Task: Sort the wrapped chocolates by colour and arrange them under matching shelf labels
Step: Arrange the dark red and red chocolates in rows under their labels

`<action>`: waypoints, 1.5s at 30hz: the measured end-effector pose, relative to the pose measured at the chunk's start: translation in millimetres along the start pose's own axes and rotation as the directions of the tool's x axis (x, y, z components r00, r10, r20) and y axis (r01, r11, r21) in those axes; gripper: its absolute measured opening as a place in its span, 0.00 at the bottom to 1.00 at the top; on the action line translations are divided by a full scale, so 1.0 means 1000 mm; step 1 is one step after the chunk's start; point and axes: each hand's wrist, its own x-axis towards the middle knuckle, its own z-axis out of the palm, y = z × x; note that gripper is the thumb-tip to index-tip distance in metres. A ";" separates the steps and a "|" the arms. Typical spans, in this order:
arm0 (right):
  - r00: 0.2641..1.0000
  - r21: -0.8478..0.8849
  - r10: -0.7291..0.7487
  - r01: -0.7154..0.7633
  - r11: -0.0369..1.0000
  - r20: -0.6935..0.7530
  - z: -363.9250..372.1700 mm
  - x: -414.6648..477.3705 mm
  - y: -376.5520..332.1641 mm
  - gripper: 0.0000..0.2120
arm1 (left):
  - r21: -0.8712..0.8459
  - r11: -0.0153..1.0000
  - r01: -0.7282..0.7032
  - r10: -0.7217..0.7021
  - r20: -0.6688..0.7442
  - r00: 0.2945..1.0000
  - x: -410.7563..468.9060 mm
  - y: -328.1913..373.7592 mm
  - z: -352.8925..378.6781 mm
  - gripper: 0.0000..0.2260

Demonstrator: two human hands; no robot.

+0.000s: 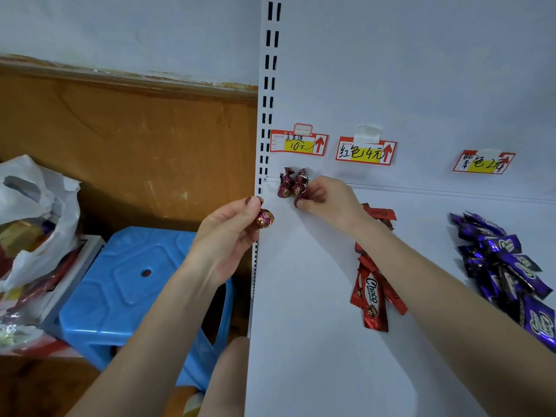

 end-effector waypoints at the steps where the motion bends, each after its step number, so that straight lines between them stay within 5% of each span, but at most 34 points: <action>1: 1.000 0.002 -0.001 0.001 1.000 0.009 -0.001 -0.001 0.000 0.08 | 0.095 0.994 -0.054 0.058 -0.037 0.998 0.002 -0.001 0.002 0.01; 7: 1.000 -0.016 -0.003 0.003 1.000 -0.012 -0.003 -0.003 0.001 0.08 | 0.576 0.735 -0.357 0.390 0.071 0.918 0.031 -0.012 0.018 0.04; 13: 1.000 -0.018 -0.002 0.002 1.000 -0.015 -0.002 -0.002 0.005 0.07 | 0.720 0.547 -0.427 0.433 0.192 0.880 0.049 -0.017 0.024 0.12; 16: 1.000 -0.020 -0.008 0.007 1.000 -0.012 -0.002 -0.001 0.007 0.07 | 0.836 0.366 -0.408 0.457 0.221 0.861 0.049 -0.020 0.014 0.20; 19: 1.000 -0.006 -0.012 0.012 1.000 -0.022 -0.002 -0.001 0.008 0.07 | 0.886 0.232 -0.402 0.467 0.260 0.845 0.051 -0.023 0.009 0.14; 23: 0.999 -0.017 -0.027 0.026 1.000 -0.033 -0.001 -0.001 0.007 0.07 | 0.881 0.211 -0.424 0.466 0.290 0.836 0.059 -0.018 0.014 0.07; 40: 0.999 -0.035 -0.028 0.027 0.999 -0.039 0.002 0.000 0.006 0.06 | 0.901 0.135 -0.413 0.382 0.338 0.860 0.068 -0.017 0.024 0.09; 45: 0.999 -0.047 -0.017 0.016 0.999 -0.027 0.001 0.001 0.005 0.07 | 0.903 0.218 -0.371 0.418 0.257 0.871 0.068 -0.018 0.026 0.11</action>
